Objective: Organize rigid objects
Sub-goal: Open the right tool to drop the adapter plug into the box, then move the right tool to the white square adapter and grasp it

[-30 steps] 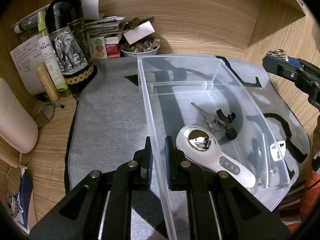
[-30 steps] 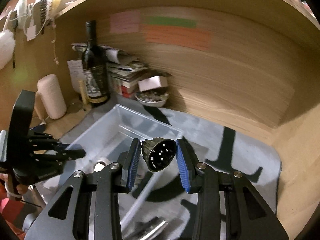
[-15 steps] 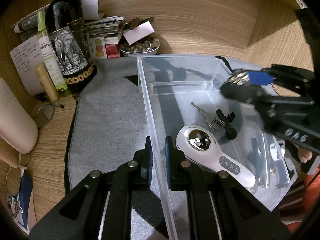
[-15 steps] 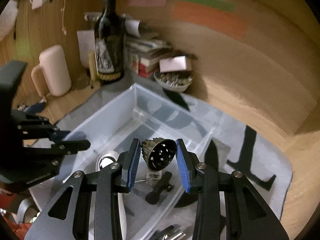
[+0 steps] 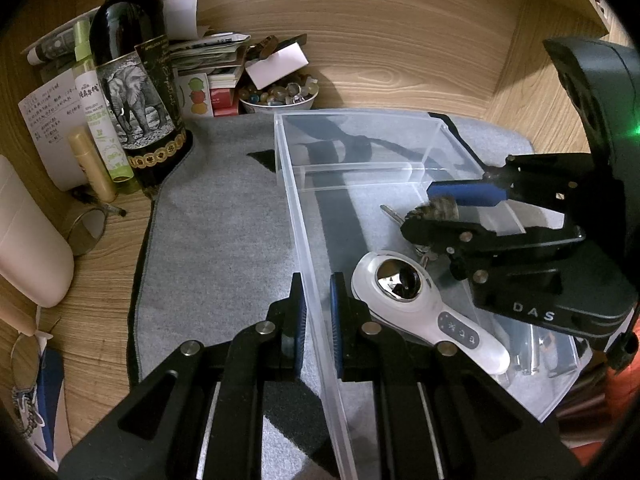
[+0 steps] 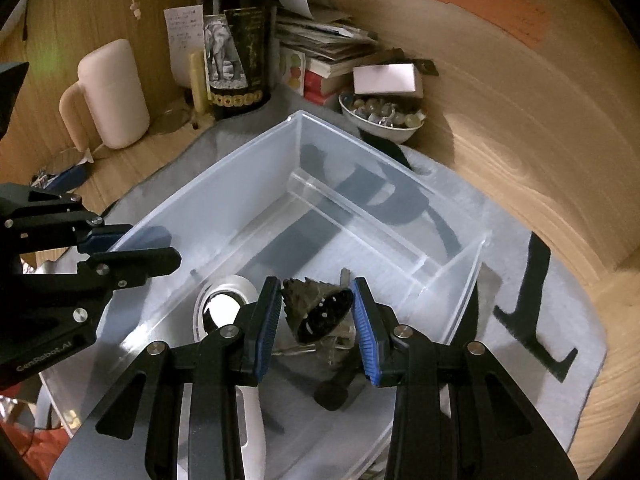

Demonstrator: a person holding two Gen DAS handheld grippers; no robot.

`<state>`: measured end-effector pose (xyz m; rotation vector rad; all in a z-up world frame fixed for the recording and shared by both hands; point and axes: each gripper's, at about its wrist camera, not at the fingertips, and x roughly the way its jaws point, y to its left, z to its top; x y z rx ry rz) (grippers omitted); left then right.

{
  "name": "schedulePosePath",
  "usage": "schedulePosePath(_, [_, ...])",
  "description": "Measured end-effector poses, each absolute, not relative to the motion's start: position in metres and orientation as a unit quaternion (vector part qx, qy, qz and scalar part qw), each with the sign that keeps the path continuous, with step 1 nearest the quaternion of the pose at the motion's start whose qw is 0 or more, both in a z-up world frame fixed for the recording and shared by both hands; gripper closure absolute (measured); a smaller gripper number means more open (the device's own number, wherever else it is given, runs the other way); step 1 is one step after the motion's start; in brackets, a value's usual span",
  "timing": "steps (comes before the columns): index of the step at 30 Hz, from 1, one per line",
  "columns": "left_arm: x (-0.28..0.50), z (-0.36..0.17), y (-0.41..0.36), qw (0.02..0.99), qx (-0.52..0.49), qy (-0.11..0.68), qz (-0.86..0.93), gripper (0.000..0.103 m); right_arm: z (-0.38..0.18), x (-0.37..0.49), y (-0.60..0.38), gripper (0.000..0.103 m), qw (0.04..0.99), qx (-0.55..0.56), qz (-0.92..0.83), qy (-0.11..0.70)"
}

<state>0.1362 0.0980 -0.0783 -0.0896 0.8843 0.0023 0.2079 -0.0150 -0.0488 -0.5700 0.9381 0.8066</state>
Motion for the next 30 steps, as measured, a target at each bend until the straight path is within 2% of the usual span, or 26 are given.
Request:
schedulePosePath(3, [0.137,-0.079,0.097,0.903,-0.044,0.428,0.001,0.093,-0.049,0.207,-0.014,0.063,0.777,-0.264,0.368,0.437])
schedulePosePath(4, [0.137,-0.079,0.097,0.903,-0.043,0.428,0.001,0.093,-0.047,0.206,-0.015,0.055,0.780,-0.265,0.366,0.433])
schedulePosePath(5, [0.137,-0.079,0.097,0.903,-0.043,0.428,0.001,0.093,-0.045,0.206,-0.016,0.051,0.784,-0.264,0.365,0.428])
schedulePosePath(9, [0.137,-0.079,0.097,0.903,-0.044,0.428,0.001,0.093,-0.034,0.204,-0.022,0.047,0.795,-0.255,0.363,0.414])
schedulePosePath(11, [0.137,-0.078,0.097,0.903,-0.044,0.428,0.001,0.093,-0.026,0.203,-0.026,0.038,0.803,-0.249,0.360,0.404])
schedulePosePath(17, [0.137,-0.078,0.096,0.903,-0.042,0.428,0.001,0.093,-0.004,0.196,-0.043,0.027,0.826,-0.233,0.349,0.376])
schedulePosePath(23, [0.137,-0.079,0.095,0.903,-0.041,0.428,0.001,0.093,0.014,0.192,-0.069,0.021,0.849,-0.213,0.325,0.358])
schedulePosePath(30, [0.137,-0.078,0.095,0.903,-0.041,0.428,0.001,0.093,0.022,0.184,-0.110,0.020,0.869,-0.195,0.286,0.353])
